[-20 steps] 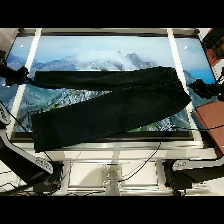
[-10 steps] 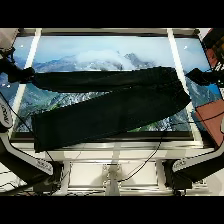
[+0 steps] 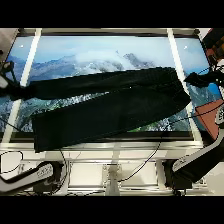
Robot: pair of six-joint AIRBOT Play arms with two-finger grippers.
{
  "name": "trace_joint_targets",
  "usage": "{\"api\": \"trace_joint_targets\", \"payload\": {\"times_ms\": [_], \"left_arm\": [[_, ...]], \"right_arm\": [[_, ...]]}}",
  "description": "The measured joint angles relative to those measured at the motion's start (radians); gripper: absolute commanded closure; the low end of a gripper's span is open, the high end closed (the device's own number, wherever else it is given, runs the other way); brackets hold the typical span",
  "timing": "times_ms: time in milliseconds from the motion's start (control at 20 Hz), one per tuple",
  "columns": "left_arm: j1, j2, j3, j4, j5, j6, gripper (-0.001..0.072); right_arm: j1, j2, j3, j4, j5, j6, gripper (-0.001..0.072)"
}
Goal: Fold the clothes and pants, and hang the long-sleeved shirts on hangers.
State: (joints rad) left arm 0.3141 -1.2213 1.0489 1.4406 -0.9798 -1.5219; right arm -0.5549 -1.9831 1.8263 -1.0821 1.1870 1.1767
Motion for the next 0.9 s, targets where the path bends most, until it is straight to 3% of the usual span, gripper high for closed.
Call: {"api": "trace_joint_targets", "payload": {"times_ms": [300, 900], "left_arm": [[-0.002, 0.097, -0.139, -0.081, 0.125, -0.051, 0.0678], [-0.003, 0.111, -0.161, -0.167, 0.181, -0.065, 0.0678]], "right_arm": [[-0.059, -0.174, 0.155, 0.192, 0.230, 0.032, 0.0130], [-0.051, -0.255, 0.189, 0.346, 0.399, -0.032, 0.0118]]}}
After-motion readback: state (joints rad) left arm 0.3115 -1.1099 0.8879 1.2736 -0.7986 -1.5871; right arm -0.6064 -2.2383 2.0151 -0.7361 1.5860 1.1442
